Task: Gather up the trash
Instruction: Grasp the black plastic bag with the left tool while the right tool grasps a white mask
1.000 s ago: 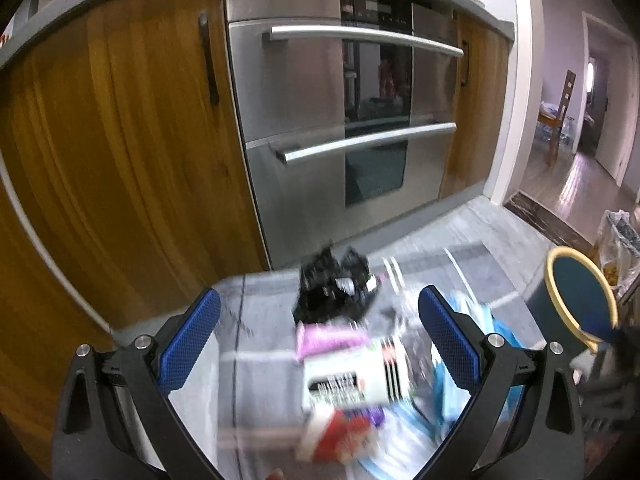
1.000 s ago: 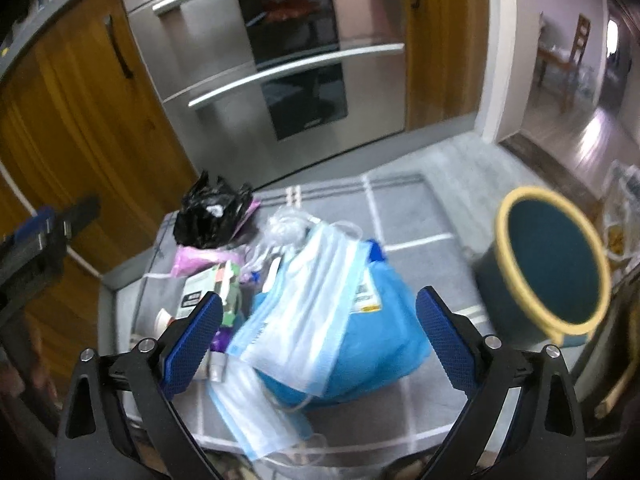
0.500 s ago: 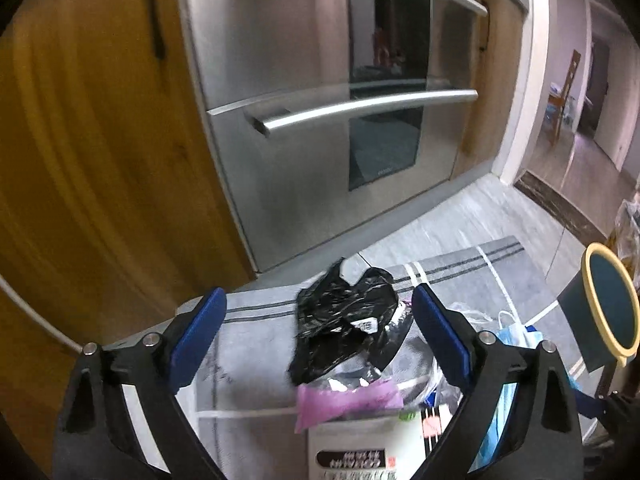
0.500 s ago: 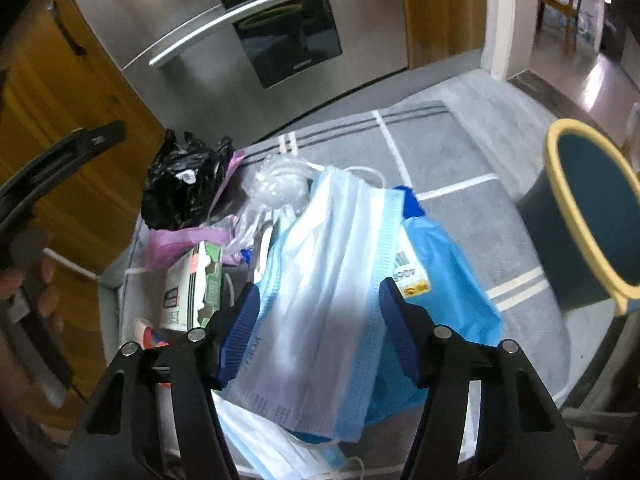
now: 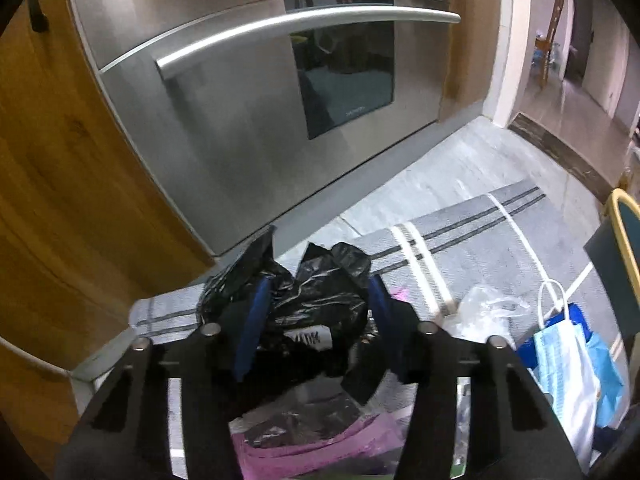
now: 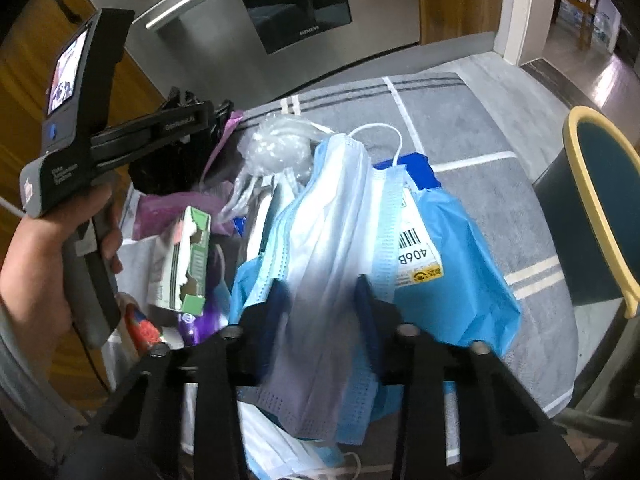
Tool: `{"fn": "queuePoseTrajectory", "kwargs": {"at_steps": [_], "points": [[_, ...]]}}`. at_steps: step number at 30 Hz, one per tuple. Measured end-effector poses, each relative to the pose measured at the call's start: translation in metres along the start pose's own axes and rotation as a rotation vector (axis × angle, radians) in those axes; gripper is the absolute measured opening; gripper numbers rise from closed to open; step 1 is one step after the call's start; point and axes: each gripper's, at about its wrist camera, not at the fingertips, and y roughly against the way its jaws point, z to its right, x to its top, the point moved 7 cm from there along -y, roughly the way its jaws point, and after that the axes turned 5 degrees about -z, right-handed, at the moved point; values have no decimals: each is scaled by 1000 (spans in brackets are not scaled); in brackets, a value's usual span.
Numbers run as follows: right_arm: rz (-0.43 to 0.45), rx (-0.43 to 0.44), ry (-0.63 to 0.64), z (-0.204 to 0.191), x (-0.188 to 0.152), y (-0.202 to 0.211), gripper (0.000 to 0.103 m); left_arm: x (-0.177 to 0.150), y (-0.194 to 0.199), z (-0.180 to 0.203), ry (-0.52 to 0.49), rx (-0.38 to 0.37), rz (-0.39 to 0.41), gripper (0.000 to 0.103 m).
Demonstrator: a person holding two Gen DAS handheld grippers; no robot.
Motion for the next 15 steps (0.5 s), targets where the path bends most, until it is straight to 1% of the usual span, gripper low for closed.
{"fn": "queuePoseTrajectory", "kwargs": {"at_steps": [1, 3, 4, 5, 6, 9, 11, 15], "points": [[1, -2, -4, 1, 0, 1, 22, 1, 0, 1, -1, 1, 3, 44], [9, 1, -19, 3, 1, 3, 15, 1, 2, 4, -1, -13, 10, 36], [14, 4, -22, 3, 2, 4, 13, 2, 2, 5, -5, -13, 11, 33], [22, 2, -23, 2, 3, 6, 11, 1, 3, 7, -12, -14, 11, 28], [31, 0, -23, 2, 4, 8, 9, 0, 5, 8, -26, -3, 11, 2], [75, 0, -23, 0, 6, 20, 6, -1, 14, 4, -18, -8, 19, 2], [109, 2, -25, -1, 9, 29, 6, 0, 21, 1, -12, -2, 41, 2], [164, 27, -30, -5, 14, 47, 5, 4, 45, -8, 30, -10, 88, 2]]}}
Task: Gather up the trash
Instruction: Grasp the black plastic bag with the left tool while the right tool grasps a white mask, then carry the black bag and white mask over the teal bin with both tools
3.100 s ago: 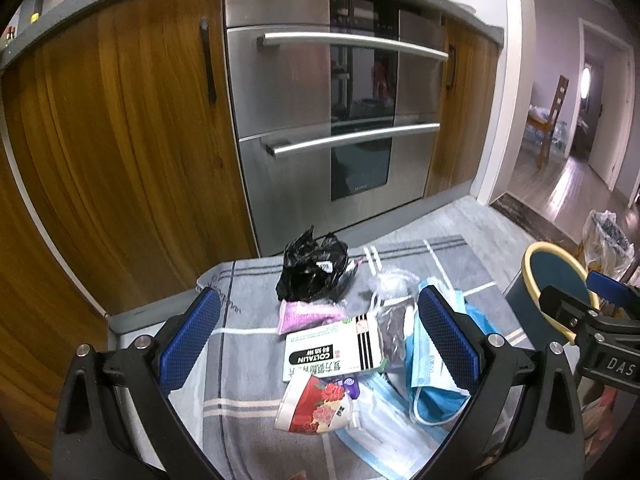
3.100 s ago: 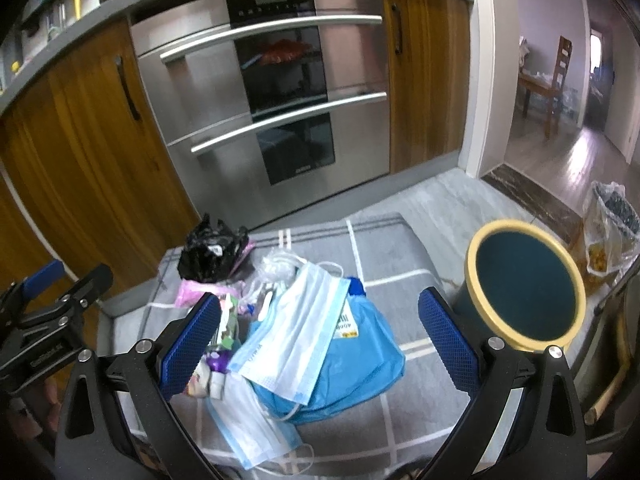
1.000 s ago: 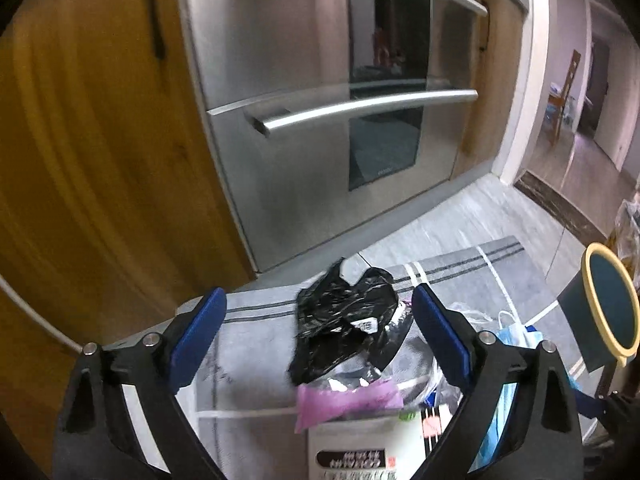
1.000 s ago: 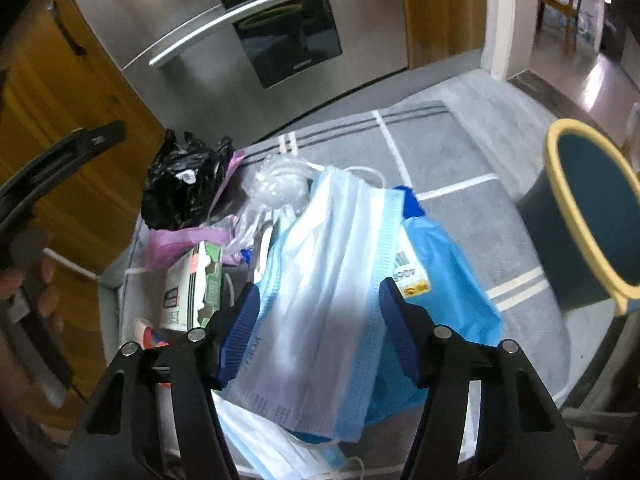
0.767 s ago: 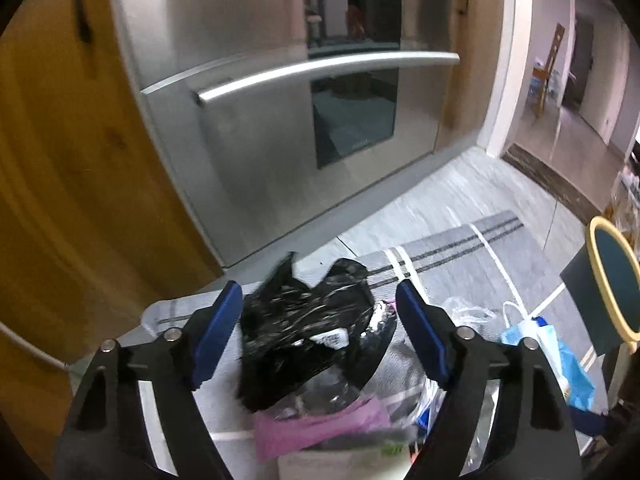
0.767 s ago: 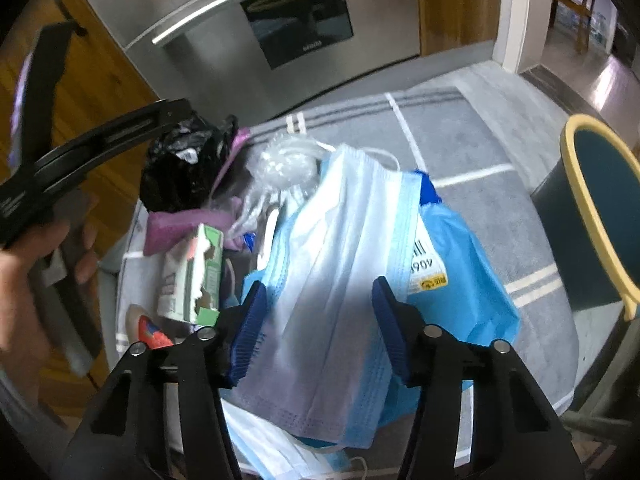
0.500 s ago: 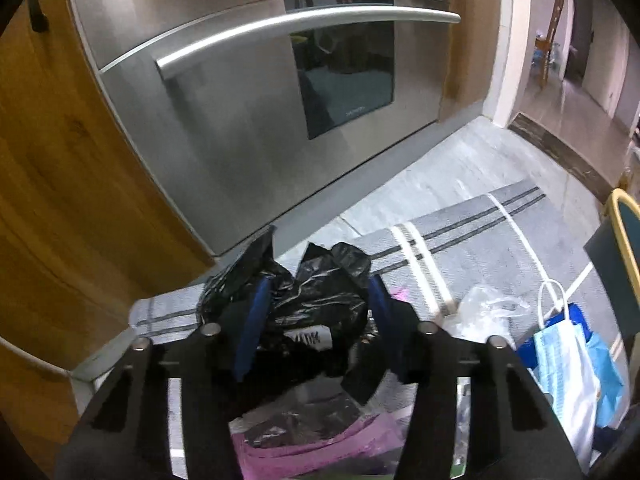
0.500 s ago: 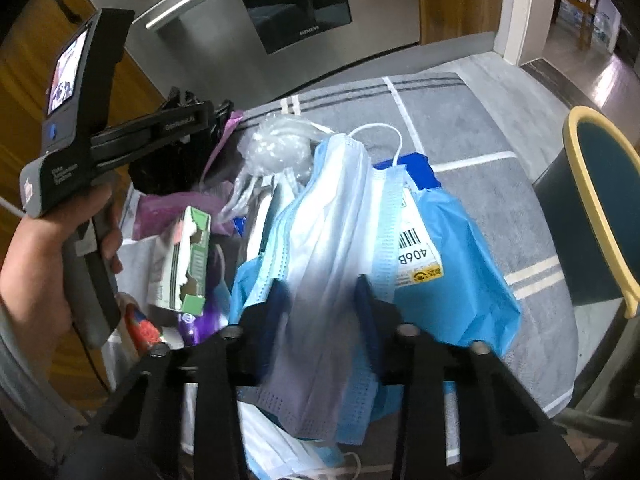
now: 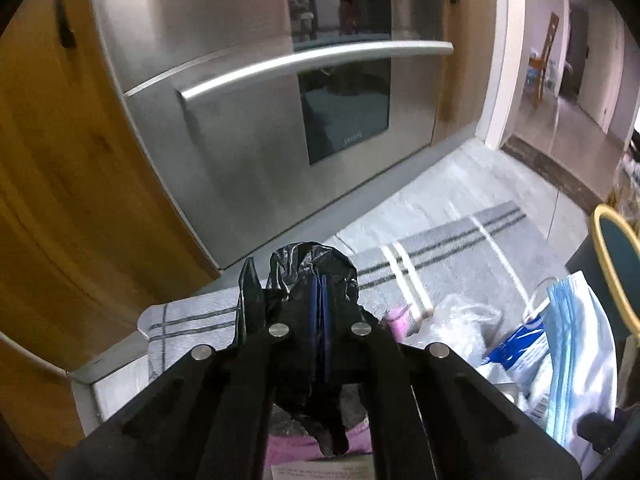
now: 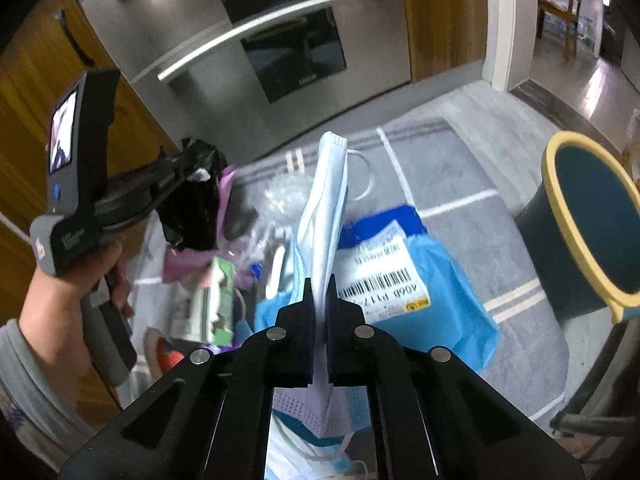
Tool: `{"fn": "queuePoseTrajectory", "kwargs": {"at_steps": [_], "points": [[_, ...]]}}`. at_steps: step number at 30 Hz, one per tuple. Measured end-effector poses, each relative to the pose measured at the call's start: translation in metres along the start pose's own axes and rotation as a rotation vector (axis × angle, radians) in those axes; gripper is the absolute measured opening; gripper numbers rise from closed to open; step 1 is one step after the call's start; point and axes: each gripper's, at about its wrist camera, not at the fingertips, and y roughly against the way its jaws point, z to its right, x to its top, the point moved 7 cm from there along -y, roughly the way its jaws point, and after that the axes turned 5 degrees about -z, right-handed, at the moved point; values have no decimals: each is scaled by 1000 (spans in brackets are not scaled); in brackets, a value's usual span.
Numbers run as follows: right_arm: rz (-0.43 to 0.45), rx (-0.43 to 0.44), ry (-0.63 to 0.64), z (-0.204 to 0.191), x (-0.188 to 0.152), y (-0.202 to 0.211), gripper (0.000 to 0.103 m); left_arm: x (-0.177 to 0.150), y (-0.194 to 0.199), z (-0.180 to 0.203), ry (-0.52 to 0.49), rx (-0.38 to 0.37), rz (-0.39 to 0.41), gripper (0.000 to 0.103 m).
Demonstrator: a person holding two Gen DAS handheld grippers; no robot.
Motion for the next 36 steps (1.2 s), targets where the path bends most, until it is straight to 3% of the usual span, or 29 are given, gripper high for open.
{"fn": "queuePoseTrajectory", "kwargs": {"at_steps": [10, 17, 23, 30, 33, 36], "points": [[106, 48, 14, -10, 16, 38, 5, 19, 72, -10, 70, -16, 152, 2], [210, 47, 6, 0, 37, 70, 5, 34, 127, 3, 101, -131, 263, 2], [253, 24, -35, 23, 52, 94, 5, 46, 161, 44, 30, -221, 344, 2], [229, 56, -102, 74, 73, 130, 5, 66, 195, 111, -68, -359, 420, 2], [226, 4, -82, 103, 81, 144, 5, 69, 200, 148, -122, -431, 420, 2], [273, -109, -46, 139, 91, 160, 5, 64, 201, 186, -198, -477, 411, 2]]}}
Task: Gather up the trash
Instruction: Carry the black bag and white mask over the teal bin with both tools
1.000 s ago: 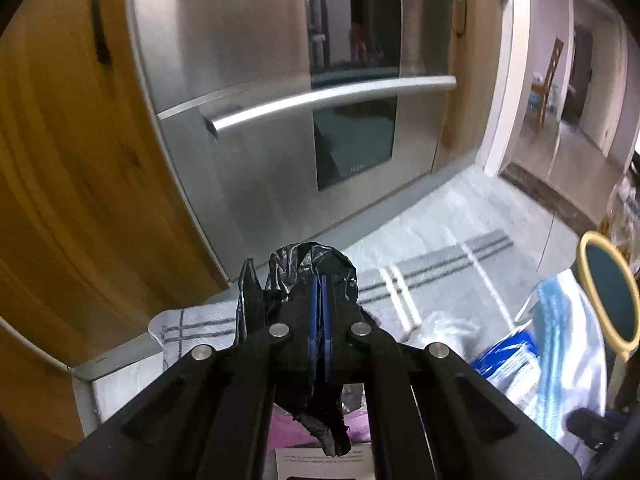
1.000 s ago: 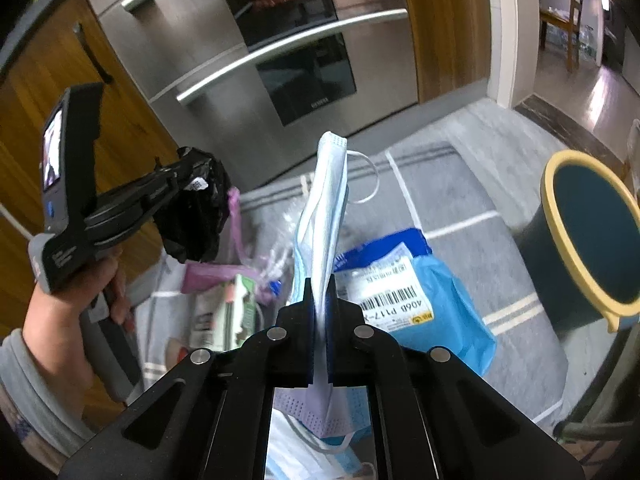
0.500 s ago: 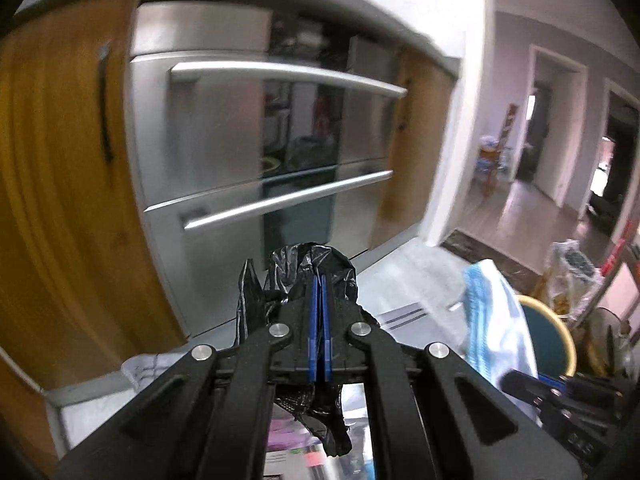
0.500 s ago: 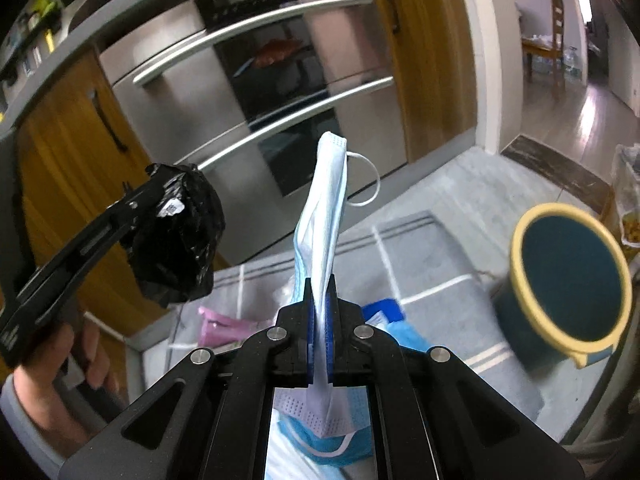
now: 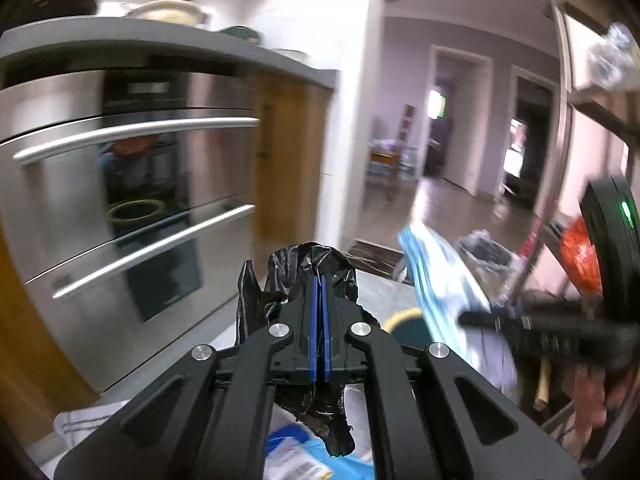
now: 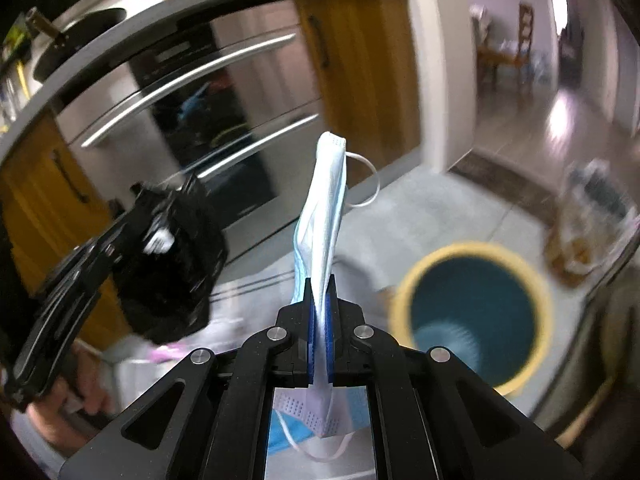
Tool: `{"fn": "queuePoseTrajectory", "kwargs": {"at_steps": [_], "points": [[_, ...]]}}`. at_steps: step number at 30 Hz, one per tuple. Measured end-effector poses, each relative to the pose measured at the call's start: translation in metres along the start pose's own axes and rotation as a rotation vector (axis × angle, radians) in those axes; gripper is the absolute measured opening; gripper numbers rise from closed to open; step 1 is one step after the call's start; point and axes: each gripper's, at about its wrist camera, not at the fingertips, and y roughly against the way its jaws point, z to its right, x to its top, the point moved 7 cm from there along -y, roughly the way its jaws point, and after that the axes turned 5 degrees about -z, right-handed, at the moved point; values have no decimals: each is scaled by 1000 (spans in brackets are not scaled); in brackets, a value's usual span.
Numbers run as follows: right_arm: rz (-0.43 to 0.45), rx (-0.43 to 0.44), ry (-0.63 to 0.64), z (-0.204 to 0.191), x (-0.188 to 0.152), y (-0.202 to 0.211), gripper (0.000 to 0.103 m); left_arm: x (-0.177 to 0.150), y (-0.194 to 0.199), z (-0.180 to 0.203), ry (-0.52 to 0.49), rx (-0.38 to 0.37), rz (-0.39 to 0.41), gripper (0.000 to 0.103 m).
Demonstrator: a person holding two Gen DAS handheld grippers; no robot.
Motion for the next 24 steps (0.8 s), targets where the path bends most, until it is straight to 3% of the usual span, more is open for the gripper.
{"fn": "queuePoseTrajectory", "kwargs": {"at_steps": [6, 16, 21, 24], "points": [[36, -187, -8, 71, 7, -18, 5, -16, -41, 54, -40, -99, -73, 2], [-87, -224, -146, 153, -4, -58, 5, -59, -130, 130, -44, -248, -233, 2], [-188, -248, -270, 197, -18, -83, 5, -73, -189, 157, -26, -252, -332, 2], [-264, -257, -360, 220, -33, -98, 5, -81, -213, 167, -67, -237, -375, 2]]}}
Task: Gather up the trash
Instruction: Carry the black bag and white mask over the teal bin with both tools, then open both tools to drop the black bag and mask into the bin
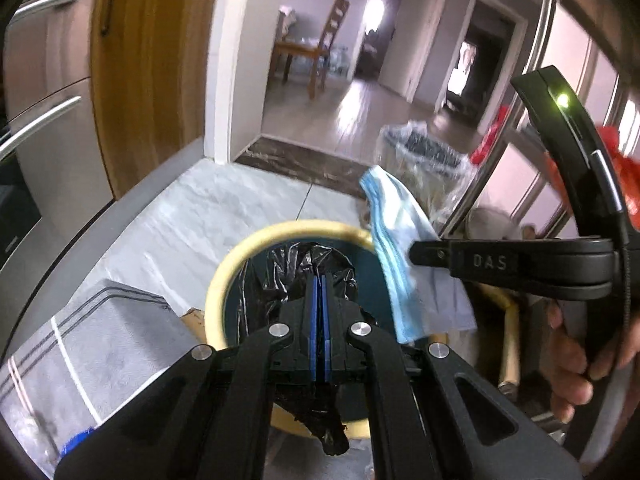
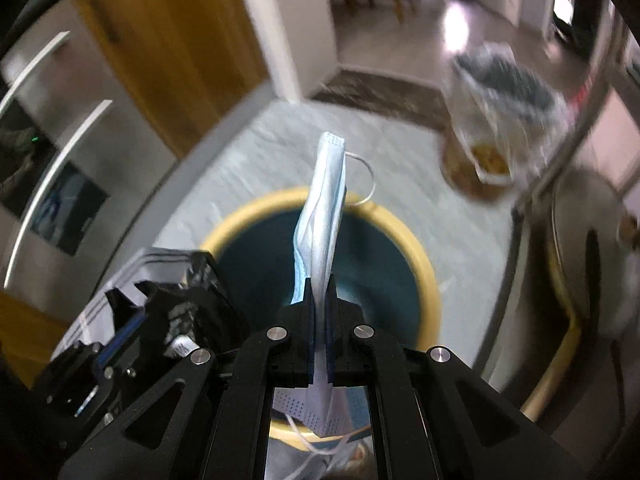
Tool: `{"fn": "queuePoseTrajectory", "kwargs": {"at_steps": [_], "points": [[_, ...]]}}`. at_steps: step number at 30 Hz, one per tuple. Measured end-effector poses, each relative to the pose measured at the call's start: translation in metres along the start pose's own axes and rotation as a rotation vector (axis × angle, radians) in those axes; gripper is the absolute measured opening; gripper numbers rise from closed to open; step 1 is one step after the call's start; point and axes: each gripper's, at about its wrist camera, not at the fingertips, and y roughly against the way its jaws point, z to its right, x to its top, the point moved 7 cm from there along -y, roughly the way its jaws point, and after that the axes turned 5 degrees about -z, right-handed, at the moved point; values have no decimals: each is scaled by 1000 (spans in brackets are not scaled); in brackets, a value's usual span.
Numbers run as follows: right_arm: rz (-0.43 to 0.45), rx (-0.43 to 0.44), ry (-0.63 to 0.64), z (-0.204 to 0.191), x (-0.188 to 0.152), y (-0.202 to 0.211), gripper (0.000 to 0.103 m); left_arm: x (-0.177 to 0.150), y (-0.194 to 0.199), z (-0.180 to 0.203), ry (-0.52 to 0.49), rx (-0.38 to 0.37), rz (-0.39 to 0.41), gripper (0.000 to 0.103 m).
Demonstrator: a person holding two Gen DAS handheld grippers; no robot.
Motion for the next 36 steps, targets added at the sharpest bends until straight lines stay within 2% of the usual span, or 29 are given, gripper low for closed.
{"fn": "queuePoseTrajectory", "kwargs": {"at_steps": [6, 10, 14, 15, 18, 21, 23, 27, 31, 36], "points": [[-53, -16, -33, 11, -3, -19, 5, -4, -28, 2, -40, 18, -58, 2], [-63, 0, -27, 3, -4, -21, 6, -6, -27, 6, -54, 32, -59, 2], [-48, -9, 6, -2, -3, -19, 25, -7, -22, 5, -58, 43, -50, 5], [-43, -5, 0, -1, -2, -19, 32, -8, -19, 3, -50, 43, -46, 8], [-29, -1, -7, 0, 0, -17, 43, -11, -8, -4, -19, 45, -37, 20], [-20, 0, 10, -4, 1, -14, 51, -15, 4, -11, -11, 66, -33, 23], [-6, 2, 25, -8, 2, -11, 58, -18, 13, -15, -5, 83, -35, 32], [31, 36, 34, -14, 5, -2, 82, -23, 32, -24, 21, 123, -24, 69], [91, 35, 31, -16, 9, 10, 91, -29, 54, -31, 29, 174, -4, 85], [139, 41, 46, -25, 10, 24, 94, -33, 83, -34, 4, 238, 22, 93]]}}
